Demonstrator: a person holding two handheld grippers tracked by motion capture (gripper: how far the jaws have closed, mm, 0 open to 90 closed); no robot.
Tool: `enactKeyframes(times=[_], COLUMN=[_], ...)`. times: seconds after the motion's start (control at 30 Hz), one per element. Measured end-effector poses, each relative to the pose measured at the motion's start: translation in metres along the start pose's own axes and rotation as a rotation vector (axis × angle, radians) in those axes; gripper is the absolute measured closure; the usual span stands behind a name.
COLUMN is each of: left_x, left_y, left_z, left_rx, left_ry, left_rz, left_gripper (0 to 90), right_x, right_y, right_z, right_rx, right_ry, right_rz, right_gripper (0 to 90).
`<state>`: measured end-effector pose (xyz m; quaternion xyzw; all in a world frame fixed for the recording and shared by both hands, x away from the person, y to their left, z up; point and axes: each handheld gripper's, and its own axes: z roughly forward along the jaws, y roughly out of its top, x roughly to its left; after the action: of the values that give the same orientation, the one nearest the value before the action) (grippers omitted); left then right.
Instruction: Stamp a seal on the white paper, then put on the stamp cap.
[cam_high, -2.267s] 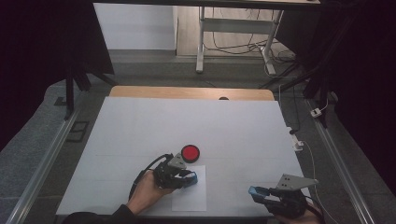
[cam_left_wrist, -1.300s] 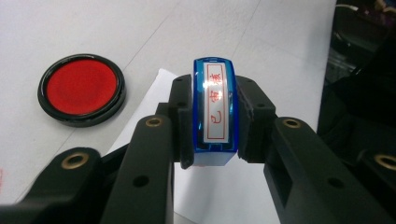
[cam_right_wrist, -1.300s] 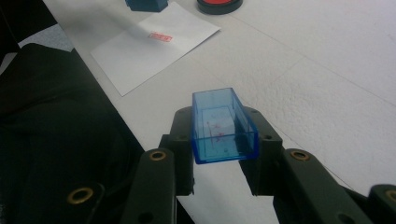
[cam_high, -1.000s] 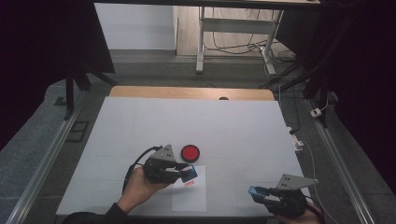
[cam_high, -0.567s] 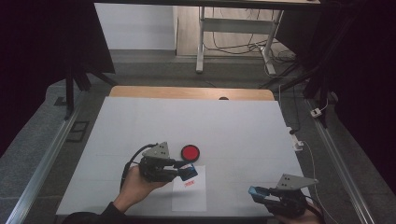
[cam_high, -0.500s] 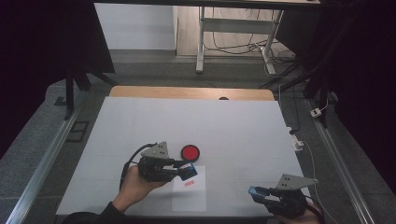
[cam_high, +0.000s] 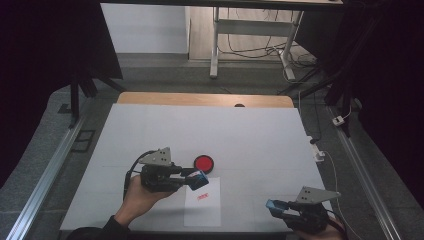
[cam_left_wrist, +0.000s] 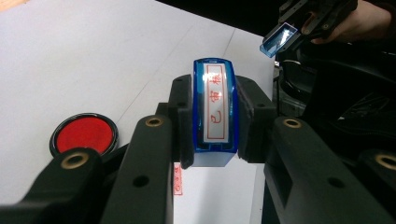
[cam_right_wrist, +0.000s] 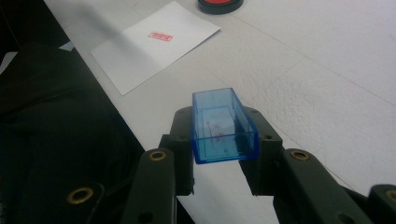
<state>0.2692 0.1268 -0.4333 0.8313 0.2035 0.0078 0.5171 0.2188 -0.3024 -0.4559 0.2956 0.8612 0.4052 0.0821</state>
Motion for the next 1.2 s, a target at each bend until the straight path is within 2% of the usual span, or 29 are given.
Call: enactKeyframes(times=[0.43, 0.67, 0.87, 1.2], left_x=[-0.001, -0.001, -0.001, -0.001], left_y=[0.000, 0.000, 0.000, 0.000], left_z=[0.001, 0.001, 0.000, 0.000], left_rx=[0.003, 0.001, 0.000, 0.004], left_ry=[-0.006, -0.010, -0.009, -0.010], left_rz=[0.006, 0.014, 0.036, 0.044], left_gripper=[70.1, 70.1, 70.1, 70.1], right_x=[0.001, 0.002, 0.005, 0.010], right_y=[0.000, 0.002, 0.006, 0.017], right_z=[-0.001, -0.003, -0.003, 0.004], right_rx=[-0.007, -0.038, -0.056, -0.070], right_ry=[-0.004, 0.002, 0.020, 0.076], right_rz=[-0.005, -0.002, -0.012, -0.029], right_gripper=[68.8, 68.8, 68.8, 68.9])
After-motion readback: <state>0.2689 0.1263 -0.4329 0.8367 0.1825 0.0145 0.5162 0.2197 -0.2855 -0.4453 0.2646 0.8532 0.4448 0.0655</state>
